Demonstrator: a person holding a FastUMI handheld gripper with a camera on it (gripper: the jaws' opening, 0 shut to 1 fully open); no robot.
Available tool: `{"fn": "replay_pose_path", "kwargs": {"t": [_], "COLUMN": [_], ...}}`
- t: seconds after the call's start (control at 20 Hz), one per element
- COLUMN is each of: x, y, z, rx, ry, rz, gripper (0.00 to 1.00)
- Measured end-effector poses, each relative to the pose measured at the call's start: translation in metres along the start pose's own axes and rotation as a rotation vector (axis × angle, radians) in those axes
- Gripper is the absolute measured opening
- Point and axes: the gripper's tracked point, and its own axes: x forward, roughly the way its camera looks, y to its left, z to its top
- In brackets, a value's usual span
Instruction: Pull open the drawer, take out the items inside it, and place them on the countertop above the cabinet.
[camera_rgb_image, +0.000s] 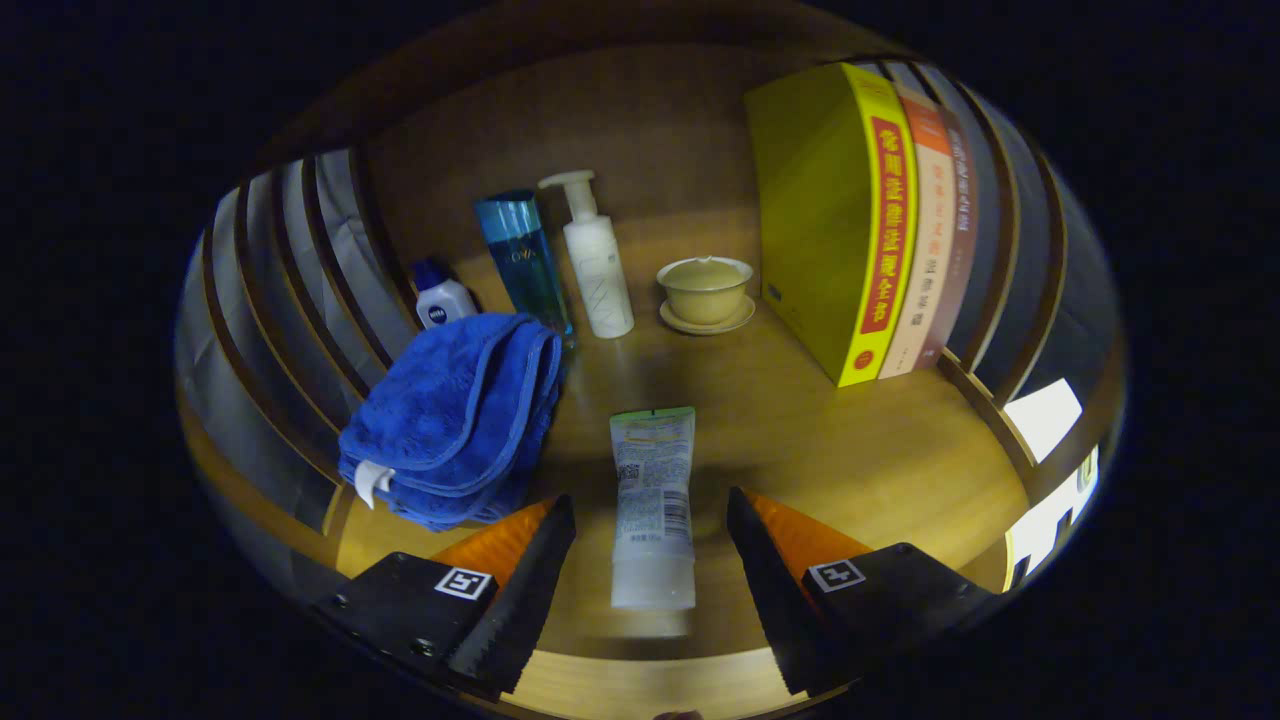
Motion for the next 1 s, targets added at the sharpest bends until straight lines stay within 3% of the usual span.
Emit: {"fn": "replay_pose_path", "kwargs": {"t": [0.3,0.55,0.75,1.0], "x": [-0.079,-0.165,-0.232,-0.272], "y": [-0.019,-0.027,-0.013,-0.012], "z": [0.015,0.019,-0.006,-0.072], "rx": [0.017,-0.032,-0.05,-0.053], "ry": [-0.139,-0.353,-0.525,-0.612], "rz": [0.014,0.03,0.107,0.114], "gripper": [0.99,0.99,0.99,0.98]}}
